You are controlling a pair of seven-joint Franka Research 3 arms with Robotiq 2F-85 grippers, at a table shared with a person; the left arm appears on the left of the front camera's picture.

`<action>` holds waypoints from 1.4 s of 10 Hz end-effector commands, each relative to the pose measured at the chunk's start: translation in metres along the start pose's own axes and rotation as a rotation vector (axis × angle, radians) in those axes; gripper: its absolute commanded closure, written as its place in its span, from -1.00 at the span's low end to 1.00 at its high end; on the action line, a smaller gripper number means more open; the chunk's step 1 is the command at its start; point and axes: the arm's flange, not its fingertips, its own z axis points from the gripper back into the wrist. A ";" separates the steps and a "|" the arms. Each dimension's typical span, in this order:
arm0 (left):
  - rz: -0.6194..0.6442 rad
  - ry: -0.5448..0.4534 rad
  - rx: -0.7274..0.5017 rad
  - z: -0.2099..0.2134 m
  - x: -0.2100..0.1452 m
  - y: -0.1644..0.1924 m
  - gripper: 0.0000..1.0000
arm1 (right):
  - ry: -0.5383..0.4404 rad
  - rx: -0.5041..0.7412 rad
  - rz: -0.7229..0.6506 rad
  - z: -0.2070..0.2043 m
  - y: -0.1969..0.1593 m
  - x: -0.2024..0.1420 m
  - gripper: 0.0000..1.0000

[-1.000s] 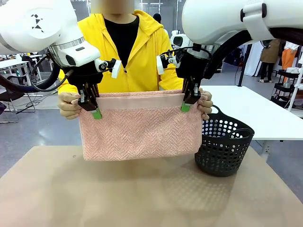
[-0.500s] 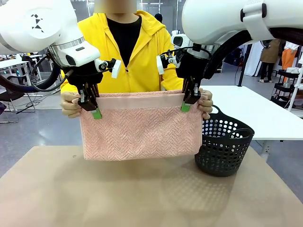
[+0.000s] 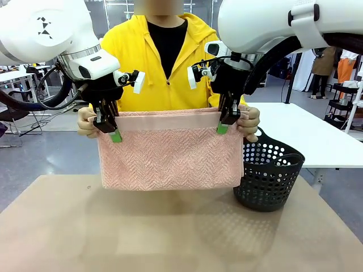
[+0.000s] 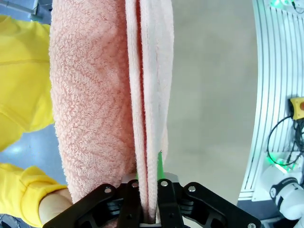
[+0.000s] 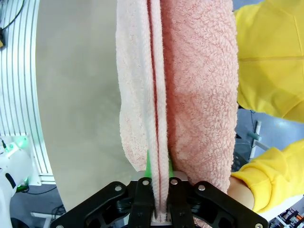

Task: Fold the towel.
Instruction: Release the end of the 100 cm Hotel Towel you were holding.

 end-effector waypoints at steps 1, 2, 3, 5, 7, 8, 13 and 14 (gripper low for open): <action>-0.008 0.000 0.005 0.000 0.000 0.000 0.29 | 0.022 -0.003 -0.009 0.000 0.000 -0.001 0.37; -0.007 -0.003 0.005 0.001 0.000 0.001 -0.43 | 0.017 0.001 -0.021 0.000 0.000 -0.002 -0.17; -0.005 -0.001 0.010 0.004 -0.001 0.001 -0.32 | 0.016 -0.002 -0.034 0.001 -0.001 -0.002 0.31; 0.000 -0.003 0.030 0.017 0.004 -0.001 -0.92 | 0.007 -0.024 -0.050 0.016 0.001 0.001 -0.23; 0.030 -0.048 0.077 0.047 0.009 -0.007 -1.00 | -0.075 -0.047 -0.067 0.050 0.001 -0.002 -0.77; 0.047 -0.054 0.088 0.059 0.009 -0.008 -1.00 | -0.073 -0.069 -0.086 0.065 -0.001 -0.007 -0.39; 0.461 -0.204 0.137 0.130 -0.035 -0.036 -1.00 | -0.171 -0.104 -0.458 0.129 0.015 -0.056 -1.00; 0.587 -0.167 0.192 0.146 -0.060 -0.048 -1.00 | -0.199 -0.138 -0.565 0.145 0.024 -0.080 -1.00</action>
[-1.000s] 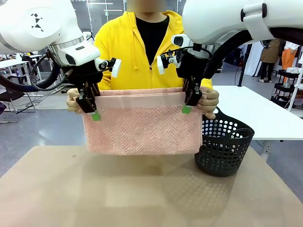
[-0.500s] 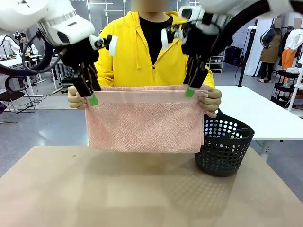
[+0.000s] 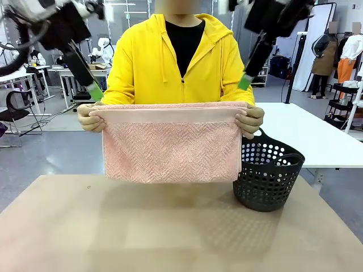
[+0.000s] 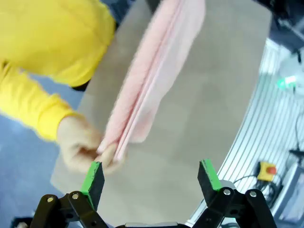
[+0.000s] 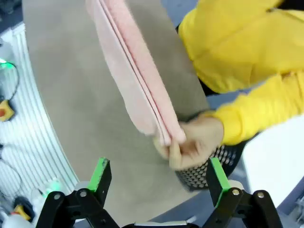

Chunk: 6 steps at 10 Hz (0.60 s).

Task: Fold the towel.
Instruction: Release the end of the 100 cm Hotel Towel you were holding.

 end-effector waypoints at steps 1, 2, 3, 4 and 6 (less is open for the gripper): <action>0.222 -0.019 0.147 0.033 -0.052 -0.007 -1.00 | -0.044 -0.085 -0.256 0.029 0.006 -0.046 -1.00; 0.321 -0.029 0.204 0.047 -0.075 -0.004 -1.00 | -0.042 -0.128 -0.373 0.040 0.004 -0.069 -1.00; 0.382 -0.051 0.227 0.055 -0.092 -0.001 -1.00 | -0.052 -0.154 -0.453 0.046 0.002 -0.087 -1.00; 0.431 -0.077 0.241 0.058 -0.105 0.002 -1.00 | -0.058 -0.166 -0.504 0.048 0.002 -0.101 -1.00; 0.480 -0.110 0.273 0.060 -0.123 0.003 -1.00 | -0.082 -0.173 -0.557 0.049 0.005 -0.119 -1.00</action>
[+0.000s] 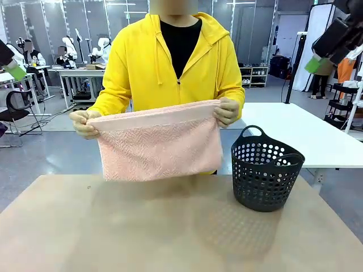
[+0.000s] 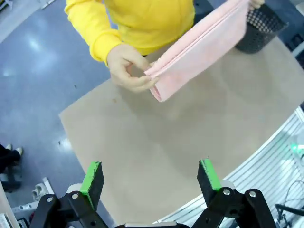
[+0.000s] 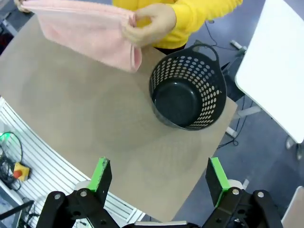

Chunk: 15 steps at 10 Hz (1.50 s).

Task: Fold the towel.
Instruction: Release the end of the 100 cm Hotel Towel you were holding, then pick up the 100 cm Hotel Towel and place it on the left side of the table.

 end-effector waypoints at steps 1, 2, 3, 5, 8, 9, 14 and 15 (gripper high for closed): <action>-0.021 -0.039 0.018 -0.010 -0.005 -0.010 -1.00 | -0.017 -0.007 -0.016 -0.010 0.010 -0.008 -1.00; 0.000 0.000 0.000 0.000 0.000 0.000 -1.00 | 0.000 0.000 0.000 0.000 0.000 0.000 -1.00; 0.000 0.000 0.000 0.000 0.000 0.000 -1.00 | 0.000 0.000 0.000 0.000 0.000 0.000 -1.00; 0.000 0.000 0.000 0.000 0.000 0.000 -1.00 | 0.000 0.000 0.000 0.000 0.000 0.000 -1.00; 0.000 0.000 0.000 0.000 0.000 0.000 -1.00 | 0.000 0.000 0.000 0.000 0.000 0.000 -1.00; 0.000 0.000 0.000 0.000 0.000 0.000 -1.00 | 0.000 0.000 0.000 0.000 0.000 0.000 -1.00; 0.000 0.000 0.000 0.000 0.000 0.000 -1.00 | 0.000 0.000 0.000 0.000 0.000 0.000 -1.00; 0.000 0.000 0.000 0.000 0.000 0.000 -1.00 | 0.000 0.000 0.000 0.000 0.000 0.000 -1.00</action>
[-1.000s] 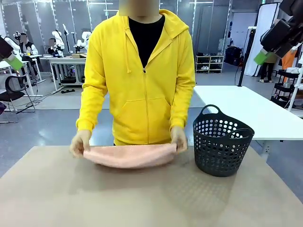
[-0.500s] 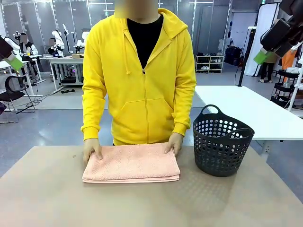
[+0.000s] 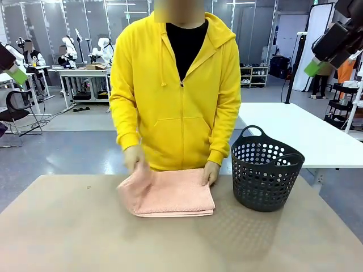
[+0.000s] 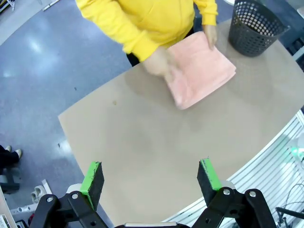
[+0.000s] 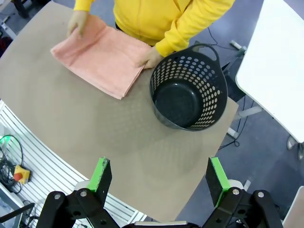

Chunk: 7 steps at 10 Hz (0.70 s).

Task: Fold the towel.
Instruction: Pick up the 100 cm Hotel Towel and place it on the left side of the table.

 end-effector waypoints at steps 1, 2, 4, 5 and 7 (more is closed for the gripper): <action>0.003 0.013 0.002 0.004 0.002 0.002 -1.00 | 0.010 0.000 -0.001 0.000 -0.002 0.001 -1.00; 0.003 0.013 0.002 0.004 0.002 0.002 -1.00 | 0.010 0.000 -0.001 0.000 -0.002 0.001 -1.00; 0.003 0.013 0.002 0.004 0.002 0.002 -1.00 | 0.010 0.000 -0.001 0.000 -0.002 0.001 -1.00; 0.003 0.013 0.002 0.004 0.002 0.002 -1.00 | 0.010 0.000 -0.001 0.000 -0.002 0.001 -1.00; 0.003 0.013 0.002 0.004 0.002 0.002 -1.00 | 0.010 0.000 -0.001 0.000 -0.002 0.001 -1.00</action>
